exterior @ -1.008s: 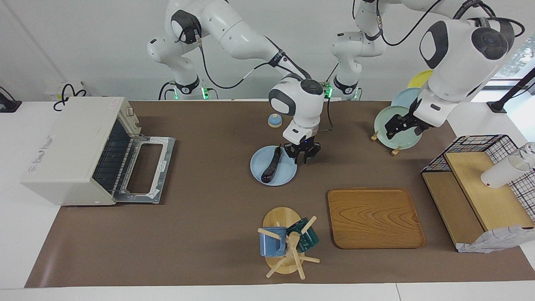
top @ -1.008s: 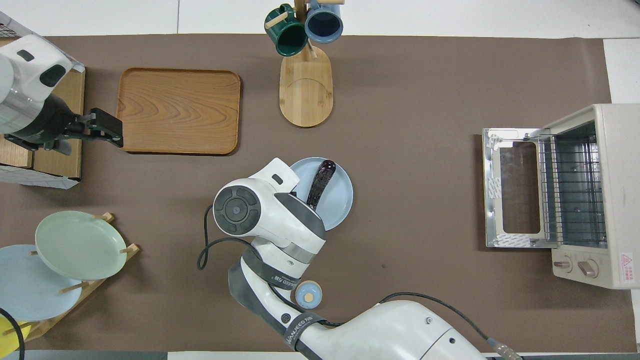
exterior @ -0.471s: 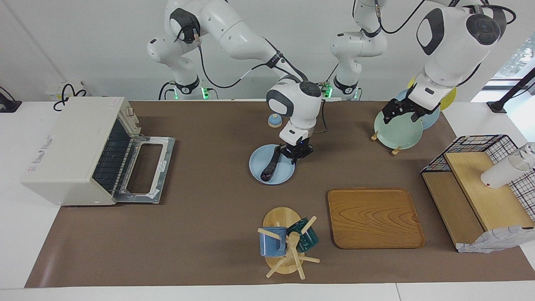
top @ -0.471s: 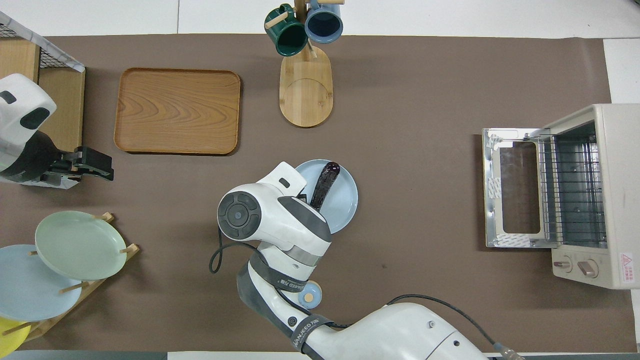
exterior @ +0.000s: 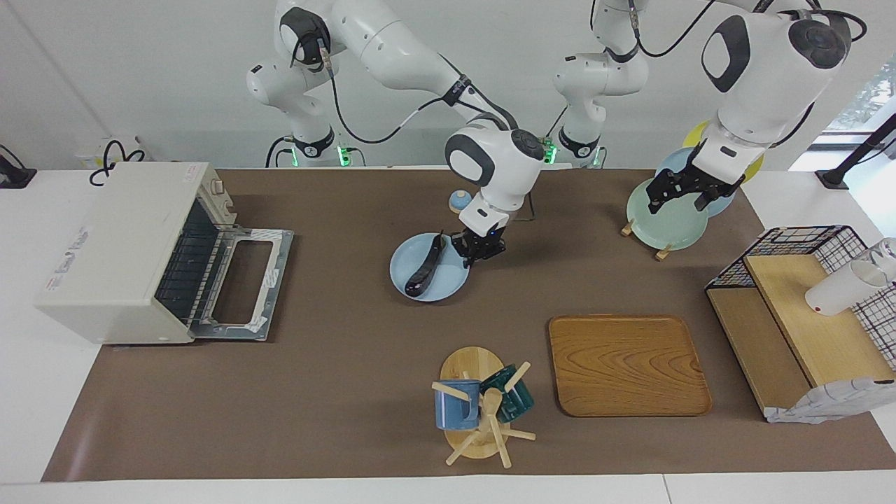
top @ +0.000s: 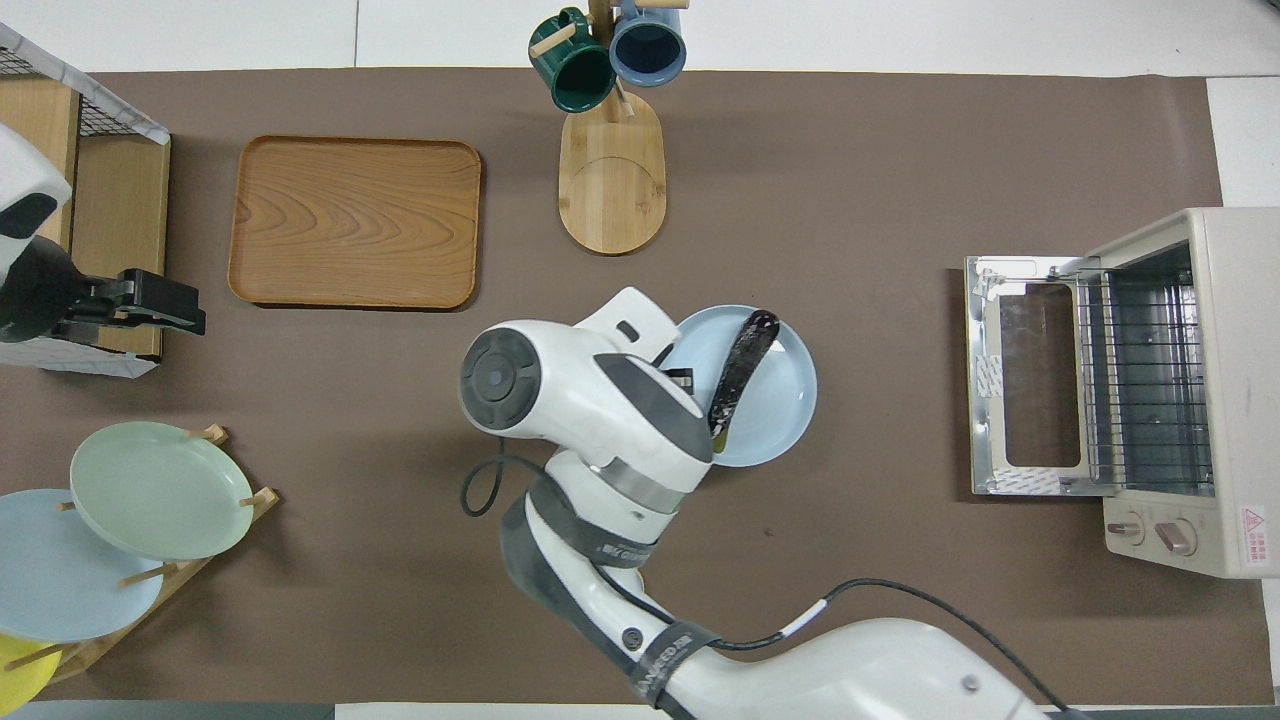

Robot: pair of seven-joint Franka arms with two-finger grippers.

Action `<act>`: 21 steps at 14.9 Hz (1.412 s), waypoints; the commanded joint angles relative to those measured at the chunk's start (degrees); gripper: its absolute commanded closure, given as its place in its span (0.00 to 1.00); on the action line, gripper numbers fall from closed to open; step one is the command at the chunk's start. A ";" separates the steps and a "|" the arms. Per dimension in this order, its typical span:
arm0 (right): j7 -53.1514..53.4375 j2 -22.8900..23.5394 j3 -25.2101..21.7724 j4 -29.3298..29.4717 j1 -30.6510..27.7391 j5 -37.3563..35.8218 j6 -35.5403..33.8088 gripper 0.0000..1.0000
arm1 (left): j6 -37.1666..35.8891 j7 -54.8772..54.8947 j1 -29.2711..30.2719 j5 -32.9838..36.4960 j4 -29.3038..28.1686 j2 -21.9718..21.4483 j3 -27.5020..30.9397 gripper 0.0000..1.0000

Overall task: Put eggplant into oven
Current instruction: 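Lift the eggplant off the plate with the right gripper toward the oven, then insert the eggplant into the open oven with the right gripper and release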

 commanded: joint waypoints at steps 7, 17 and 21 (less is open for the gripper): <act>-30.12 -24.45 0.68 -26.06 -28.92 0.94 2.12 1.00 | -9.15 1.00 0.52 -0.06 5.06 0.77 0.01 0.00; -49.20 -25.60 0.51 -34.93 -43.44 2.10 19.84 1.00 | -7.29 1.26 1.58 -0.15 4.53 0.42 -0.08 0.00; -49.84 -25.69 0.51 -35.47 -43.98 2.27 20.49 1.00 | -7.38 1.17 1.84 -0.15 4.53 0.42 -0.17 0.00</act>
